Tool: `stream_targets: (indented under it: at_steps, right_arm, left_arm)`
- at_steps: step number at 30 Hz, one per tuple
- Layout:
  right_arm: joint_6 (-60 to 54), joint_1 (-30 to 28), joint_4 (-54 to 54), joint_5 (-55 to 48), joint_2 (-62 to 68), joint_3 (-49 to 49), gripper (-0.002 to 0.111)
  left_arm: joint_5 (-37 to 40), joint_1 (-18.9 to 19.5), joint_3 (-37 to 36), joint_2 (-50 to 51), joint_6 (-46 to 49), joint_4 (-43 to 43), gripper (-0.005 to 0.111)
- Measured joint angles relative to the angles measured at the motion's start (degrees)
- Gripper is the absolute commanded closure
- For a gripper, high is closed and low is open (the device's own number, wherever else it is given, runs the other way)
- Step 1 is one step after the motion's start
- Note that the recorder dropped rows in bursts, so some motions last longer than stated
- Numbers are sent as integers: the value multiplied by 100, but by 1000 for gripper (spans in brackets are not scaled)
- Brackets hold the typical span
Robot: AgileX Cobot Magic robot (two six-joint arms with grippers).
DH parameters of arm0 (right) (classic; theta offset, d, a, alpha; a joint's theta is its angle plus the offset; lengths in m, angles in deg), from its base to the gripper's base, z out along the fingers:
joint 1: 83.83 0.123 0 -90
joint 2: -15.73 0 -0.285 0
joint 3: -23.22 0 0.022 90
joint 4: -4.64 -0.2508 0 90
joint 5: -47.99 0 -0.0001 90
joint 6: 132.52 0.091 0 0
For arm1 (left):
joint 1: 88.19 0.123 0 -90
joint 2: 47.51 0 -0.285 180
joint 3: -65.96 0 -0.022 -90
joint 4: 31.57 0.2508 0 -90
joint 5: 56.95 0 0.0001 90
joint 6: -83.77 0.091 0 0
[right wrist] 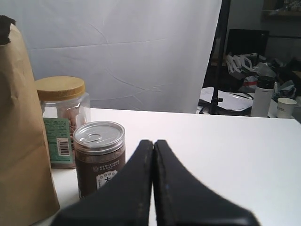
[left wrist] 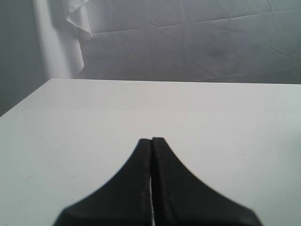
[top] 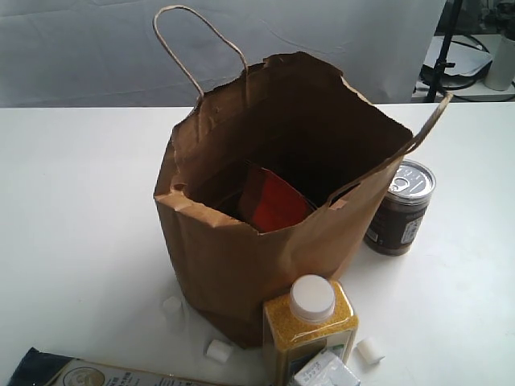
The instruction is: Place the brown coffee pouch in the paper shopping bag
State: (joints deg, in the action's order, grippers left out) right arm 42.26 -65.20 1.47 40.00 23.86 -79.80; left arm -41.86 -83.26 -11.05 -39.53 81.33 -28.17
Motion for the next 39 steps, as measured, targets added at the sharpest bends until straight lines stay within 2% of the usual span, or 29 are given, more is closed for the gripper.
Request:
stream_targets:
  at_steps: [5, 14, 39]
  right_arm:
    - [0, -98, 0, 0, 0, 0, 108]
    - [0, -666, 0, 0, 0, 0, 108]
    - [0, -676, 0, 0, 0, 0, 108]
  left_arm:
    - [0, 0, 0, 0, 0, 0, 107]
    - [0, 0, 0, 0, 0, 0, 107]
    - [0, 0, 0, 0, 0, 0, 107]
